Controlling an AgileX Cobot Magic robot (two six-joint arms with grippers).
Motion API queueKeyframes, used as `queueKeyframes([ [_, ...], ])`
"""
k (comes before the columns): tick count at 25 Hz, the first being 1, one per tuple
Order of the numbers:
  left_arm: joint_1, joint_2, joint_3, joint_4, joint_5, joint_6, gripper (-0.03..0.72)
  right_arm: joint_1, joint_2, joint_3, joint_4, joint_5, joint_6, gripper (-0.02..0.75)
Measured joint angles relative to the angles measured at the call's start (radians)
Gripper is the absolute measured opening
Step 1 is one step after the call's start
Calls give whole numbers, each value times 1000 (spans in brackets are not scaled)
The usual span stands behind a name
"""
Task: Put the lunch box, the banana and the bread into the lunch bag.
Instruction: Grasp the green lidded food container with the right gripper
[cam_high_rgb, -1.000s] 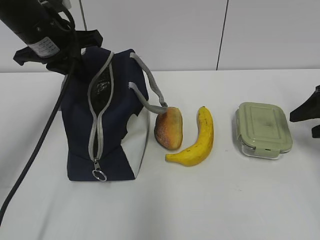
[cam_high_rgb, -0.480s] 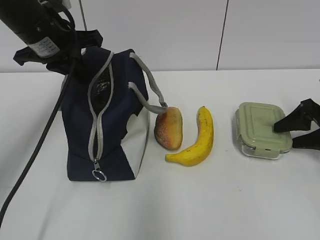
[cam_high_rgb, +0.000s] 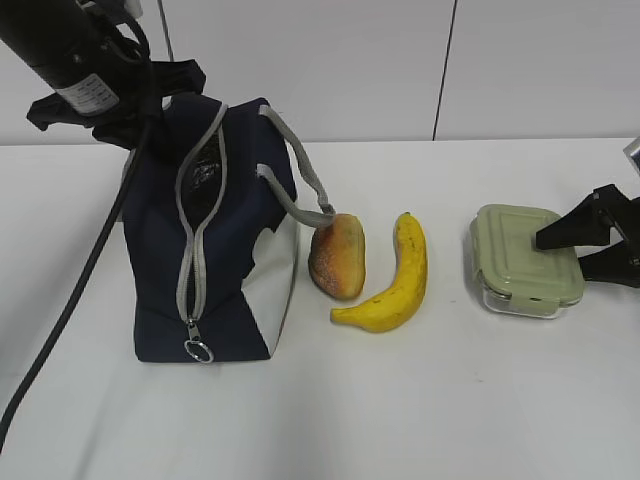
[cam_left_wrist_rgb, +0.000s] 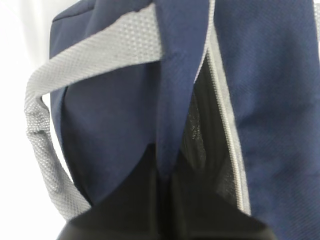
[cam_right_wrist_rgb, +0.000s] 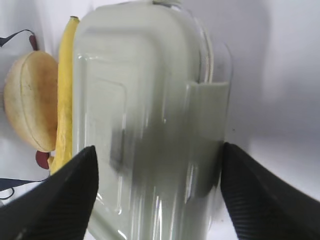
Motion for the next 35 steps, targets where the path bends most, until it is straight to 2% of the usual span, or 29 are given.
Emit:
queueKeyframes([
  [21,0,0,0,0,0,0,1,0,27,-28,-2,36,0,579],
  [23,0,0,0,0,0,0,1,0,27,-28,-4,34,0,558],
  [26,0,0,0,0,0,0,1,0,28,-28,-9,34,0,455],
  [28,0,0,0,0,0,0,1,0,28,-28,-9,36,0,448],
  [29,0,0,0,0,0,0,1,0,28,-30,-5,47,0,392],
  [35,0,0,0,1,0,0,1,0,28,-30,-5,60,0,370],
])
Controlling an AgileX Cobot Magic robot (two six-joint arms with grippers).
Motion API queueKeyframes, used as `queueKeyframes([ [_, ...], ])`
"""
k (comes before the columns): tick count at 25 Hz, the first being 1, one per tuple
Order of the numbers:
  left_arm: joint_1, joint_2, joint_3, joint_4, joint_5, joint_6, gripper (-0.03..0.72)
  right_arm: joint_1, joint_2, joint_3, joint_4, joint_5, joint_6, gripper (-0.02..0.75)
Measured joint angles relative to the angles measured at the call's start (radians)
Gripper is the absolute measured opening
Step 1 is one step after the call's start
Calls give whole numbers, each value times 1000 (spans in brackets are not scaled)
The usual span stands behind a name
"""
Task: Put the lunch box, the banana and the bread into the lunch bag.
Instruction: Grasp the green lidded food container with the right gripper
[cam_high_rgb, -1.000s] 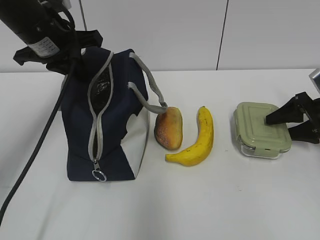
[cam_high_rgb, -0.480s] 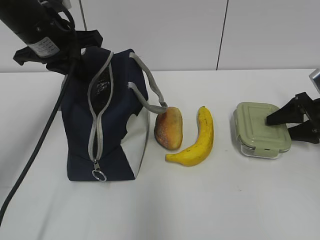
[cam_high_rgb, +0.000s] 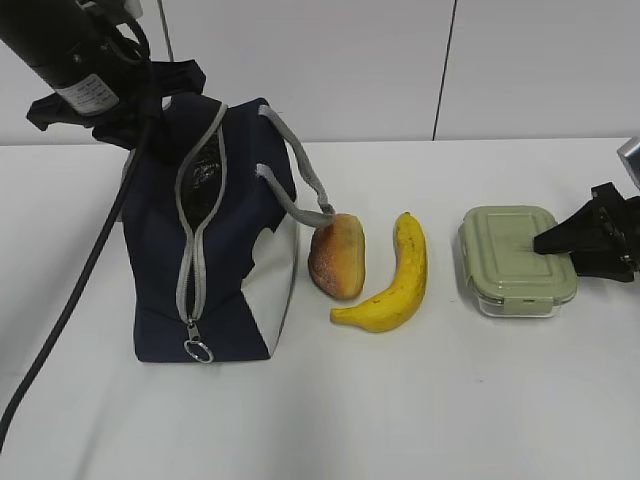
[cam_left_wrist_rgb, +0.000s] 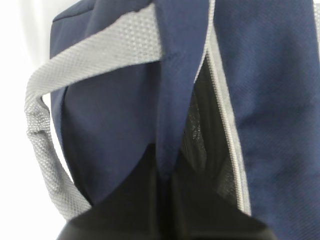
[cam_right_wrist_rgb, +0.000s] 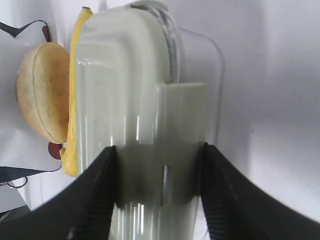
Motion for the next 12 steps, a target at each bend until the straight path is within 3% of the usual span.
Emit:
queueKeyframes([
  [5,0,0,0,0,6,0,1,0,4,0,44,12,0,368],
  [12,0,0,0,-1,18,0,1,0,4,0,220,24,0,368],
])
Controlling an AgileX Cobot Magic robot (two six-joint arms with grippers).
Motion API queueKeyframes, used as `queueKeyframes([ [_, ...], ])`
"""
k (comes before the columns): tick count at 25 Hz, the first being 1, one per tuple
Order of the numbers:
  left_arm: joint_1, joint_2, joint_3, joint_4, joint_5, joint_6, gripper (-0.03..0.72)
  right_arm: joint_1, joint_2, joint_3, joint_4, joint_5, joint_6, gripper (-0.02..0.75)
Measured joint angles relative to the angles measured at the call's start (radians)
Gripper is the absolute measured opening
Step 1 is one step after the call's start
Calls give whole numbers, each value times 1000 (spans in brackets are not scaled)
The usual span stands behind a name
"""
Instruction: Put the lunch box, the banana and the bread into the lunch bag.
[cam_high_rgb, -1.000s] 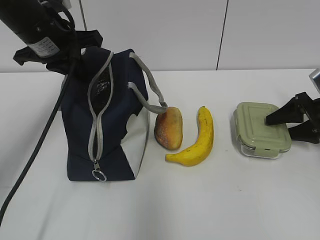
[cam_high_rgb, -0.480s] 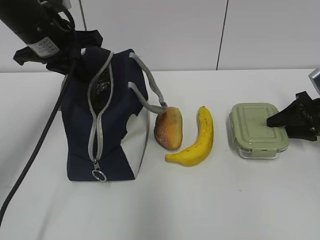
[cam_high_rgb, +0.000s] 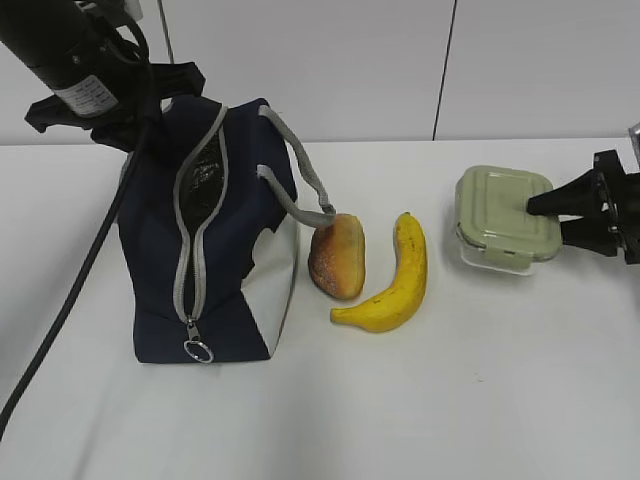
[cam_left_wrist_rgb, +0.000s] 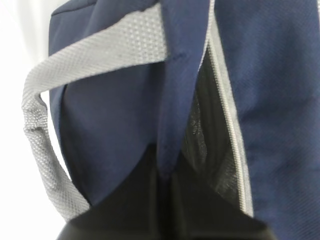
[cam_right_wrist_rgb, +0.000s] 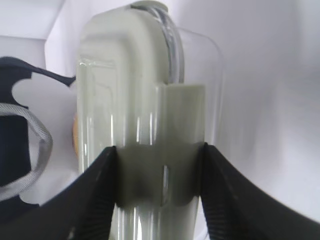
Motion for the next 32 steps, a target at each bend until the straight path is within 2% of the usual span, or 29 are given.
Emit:
queueKeyframes([
  [5,0,0,0,-24,1,0,1,0,0,0,136,0,0,368],
  [10,0,0,0,-43,1,4,1,14,0,0,151,-2,-1,368],
  [17,0,-11,0,-113,-25,38,1,175,-57,-7,176,-13,15,368],
  [24,0,-14,0,-143,-31,59,1,316,-157,-115,187,11,107,368],
  [32,0,-14,0,-361,-61,187,1,444,-179,-231,196,20,171,368],
])
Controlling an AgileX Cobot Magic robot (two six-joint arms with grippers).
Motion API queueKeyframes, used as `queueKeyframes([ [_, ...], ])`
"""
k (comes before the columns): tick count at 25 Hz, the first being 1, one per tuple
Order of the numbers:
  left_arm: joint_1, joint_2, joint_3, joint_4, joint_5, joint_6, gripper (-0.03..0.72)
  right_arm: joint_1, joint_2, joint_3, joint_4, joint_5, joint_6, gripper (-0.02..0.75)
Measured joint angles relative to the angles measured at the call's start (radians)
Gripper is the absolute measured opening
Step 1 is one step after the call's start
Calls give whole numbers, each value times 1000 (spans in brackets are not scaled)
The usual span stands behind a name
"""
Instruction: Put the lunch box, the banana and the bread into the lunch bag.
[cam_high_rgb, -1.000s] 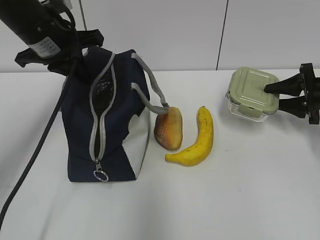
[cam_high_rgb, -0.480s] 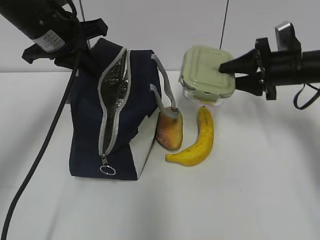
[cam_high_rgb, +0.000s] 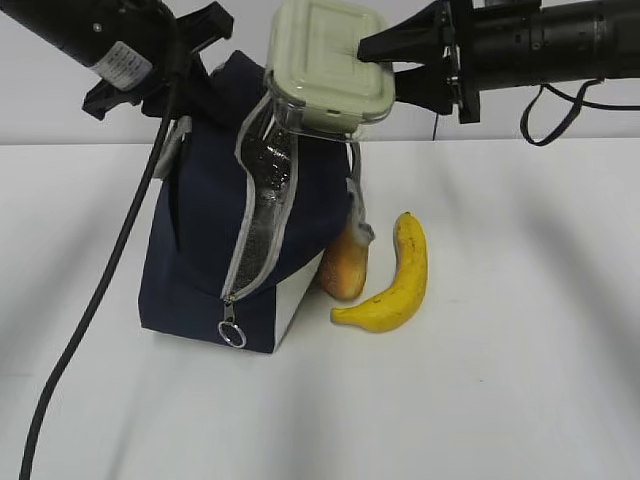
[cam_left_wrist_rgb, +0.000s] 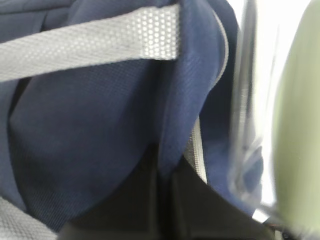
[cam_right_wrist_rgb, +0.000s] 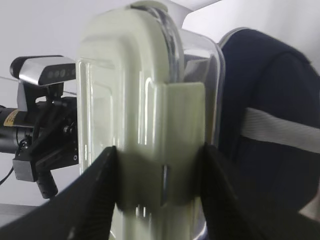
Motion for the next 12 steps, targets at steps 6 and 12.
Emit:
queueKeyframes([
  [6,0,0,0,-102,-15,50,1,57,0,-11,-97,14,8,368],
  [12,6,-13,0,-187,-39,105,1,55,2,-11,-235,-32,32,368],
])
